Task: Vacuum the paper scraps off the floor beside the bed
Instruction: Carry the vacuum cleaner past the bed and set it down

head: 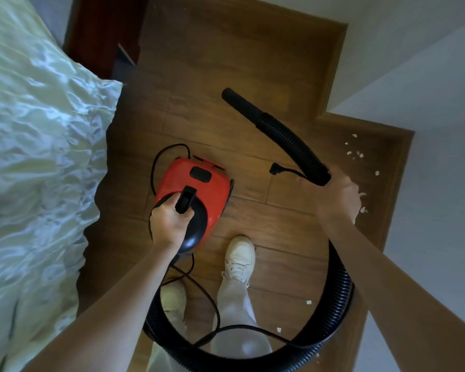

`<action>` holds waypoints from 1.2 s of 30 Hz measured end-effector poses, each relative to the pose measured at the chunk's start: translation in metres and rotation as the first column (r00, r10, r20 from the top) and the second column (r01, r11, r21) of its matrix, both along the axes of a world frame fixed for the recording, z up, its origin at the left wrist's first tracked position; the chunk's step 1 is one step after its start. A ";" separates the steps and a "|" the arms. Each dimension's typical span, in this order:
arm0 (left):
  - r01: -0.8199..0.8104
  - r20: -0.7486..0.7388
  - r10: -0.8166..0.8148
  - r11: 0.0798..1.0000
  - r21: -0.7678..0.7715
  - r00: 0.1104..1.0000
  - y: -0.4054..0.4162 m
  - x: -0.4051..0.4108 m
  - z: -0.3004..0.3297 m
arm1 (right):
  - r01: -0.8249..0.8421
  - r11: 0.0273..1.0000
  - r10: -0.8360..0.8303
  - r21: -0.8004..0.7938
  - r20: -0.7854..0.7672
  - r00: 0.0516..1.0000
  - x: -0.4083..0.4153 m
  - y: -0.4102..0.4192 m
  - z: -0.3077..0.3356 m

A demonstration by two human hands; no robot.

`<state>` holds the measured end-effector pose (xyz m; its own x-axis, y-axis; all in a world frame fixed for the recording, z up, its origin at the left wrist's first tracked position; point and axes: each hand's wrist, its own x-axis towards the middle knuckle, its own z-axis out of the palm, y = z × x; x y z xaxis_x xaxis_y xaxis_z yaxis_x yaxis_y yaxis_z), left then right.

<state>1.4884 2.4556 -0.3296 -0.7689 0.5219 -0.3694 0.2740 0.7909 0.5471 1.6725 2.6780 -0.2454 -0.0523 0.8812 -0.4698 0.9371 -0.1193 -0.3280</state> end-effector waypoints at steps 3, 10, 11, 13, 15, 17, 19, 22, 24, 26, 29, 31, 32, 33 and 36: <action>0.016 0.013 -0.016 1.000 0.009 1.000 -0.005 -0.004 -0.006 | 0.000 1.000 0.000 0.010 0.015 1.000 -0.005 -0.004 -0.005; 0.019 0.059 -0.018 1.000 -0.009 0.998 -0.010 -0.006 -0.006 | -0.021 0.999 0.021 0.026 -0.006 1.000 -0.022 -0.019 -0.018; 0.032 0.060 -0.031 0.999 -0.019 0.998 -0.010 -0.007 -0.006 | -0.040 0.999 0.041 0.025 -0.011 0.999 -0.025 -0.021 -0.023; 0.050 0.055 -0.048 0.998 -0.034 0.997 -0.010 -0.007 -0.007 | -0.080 0.997 0.080 0.004 -0.011 0.997 -0.031 -0.023 -0.037; 0.056 0.042 -0.054 0.998 -0.035 0.998 -0.011 -0.007 -0.008 | -0.096 0.995 0.095 -0.043 -0.015 0.995 -0.037 -0.024 -0.057; 0.064 0.016 -0.063 0.997 -0.033 0.998 -0.014 -0.006 -0.011 | -0.099 0.991 0.096 -0.091 -0.034 0.995 -0.044 -0.023 -0.080; 0.078 -0.016 -0.078 0.997 -0.009 0.997 -0.017 -0.005 -0.015 | -0.094 0.987 0.088 -0.129 -0.050 0.995 -0.048 -0.021 -0.104; 0.097 -0.048 -0.095 0.995 0.038 0.994 -0.021 -0.004 -0.019 | -0.083 0.985 0.075 -0.149 -0.063 0.995 -0.049 -0.017 -0.140; 0.121 -0.073 -0.116 0.991 0.065 0.991 -0.023 -0.003 -0.022 | -0.088 0.985 0.079 -0.150 -0.062 0.995 -0.047 -0.015 -0.161; 0.117 -0.084 -0.111 0.990 0.080 0.990 -0.024 -0.001 -0.025 | -0.103 0.982 0.096 -0.160 -0.050 0.994 -0.042 -0.013 -0.179; 0.109 -0.088 -0.101 0.989 0.099 0.991 -0.024 0.000 -0.027 | -0.155 0.968 0.162 -0.197 0.022 0.986 -0.035 -0.012 -0.197; 0.094 -0.066 -0.088 0.991 0.099 0.994 -0.025 -0.001 -0.028 | -0.203 0.952 0.225 -0.228 0.074 0.972 -0.031 -0.011 -0.208; 0.088 -0.061 -0.083 0.991 0.101 0.995 -0.026 -0.002 -0.029 | -0.225 0.946 0.251 -0.232 0.092 0.964 -0.029 -0.011 -0.212; 0.085 -0.058 -0.080 0.991 0.103 0.995 -0.026 -0.002 -0.029 | -0.243 0.943 0.273 -0.227 0.109 0.956 -0.027 -0.010 -0.213; 0.070 -0.038 -0.067 0.995 0.075 0.997 -0.024 -0.002 -0.028 | -0.324 0.927 0.359 -0.187 0.203 0.911 -0.025 -0.010 -0.211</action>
<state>1.4866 2.4311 -0.3576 -0.7421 0.5994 -0.2999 0.3460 0.7259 0.5945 1.6480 2.6676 -0.4569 -0.2129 0.7493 -0.6271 0.9761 0.1914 -0.1026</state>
